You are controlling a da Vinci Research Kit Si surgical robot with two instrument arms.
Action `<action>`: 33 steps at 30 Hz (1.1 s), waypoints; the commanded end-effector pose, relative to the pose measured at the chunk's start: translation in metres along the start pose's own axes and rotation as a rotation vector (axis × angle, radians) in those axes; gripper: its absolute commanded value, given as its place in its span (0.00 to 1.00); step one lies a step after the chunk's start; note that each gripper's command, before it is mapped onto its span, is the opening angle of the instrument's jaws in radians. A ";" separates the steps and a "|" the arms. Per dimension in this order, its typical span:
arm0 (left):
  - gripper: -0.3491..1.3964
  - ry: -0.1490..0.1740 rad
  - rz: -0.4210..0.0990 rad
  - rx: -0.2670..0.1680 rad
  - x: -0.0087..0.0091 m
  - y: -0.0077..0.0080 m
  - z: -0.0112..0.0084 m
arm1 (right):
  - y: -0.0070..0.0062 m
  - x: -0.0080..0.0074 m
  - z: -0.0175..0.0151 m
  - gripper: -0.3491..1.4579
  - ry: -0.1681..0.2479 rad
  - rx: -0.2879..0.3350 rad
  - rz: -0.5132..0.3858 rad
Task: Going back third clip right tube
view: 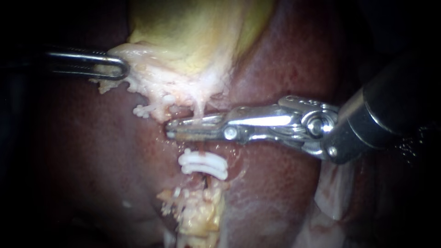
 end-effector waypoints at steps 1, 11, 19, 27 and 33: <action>0.00 -0.001 0.000 0.002 0.0000 0.0000 0.0000 | 0.0002 -0.0001 0.0001 0.09 0.006 0.003 -0.001; 0.00 -0.001 0.000 0.002 0.0000 0.0000 0.0000 | 0.0037 -0.0018 0.0018 0.41 0.035 -0.002 -0.037; 0.00 -0.001 0.000 0.002 0.0000 0.0000 0.0000 | 0.0078 -0.0021 0.0004 0.43 0.073 -0.067 -0.061; 0.00 -0.001 0.000 0.002 0.0000 0.0000 0.0000 | 0.0083 -0.0025 -0.0020 0.44 0.060 -0.106 -0.166; 0.00 -0.001 0.000 0.002 0.0000 0.0001 -0.0001 | 0.0064 -0.0027 -0.0044 0.47 0.017 -0.161 -0.376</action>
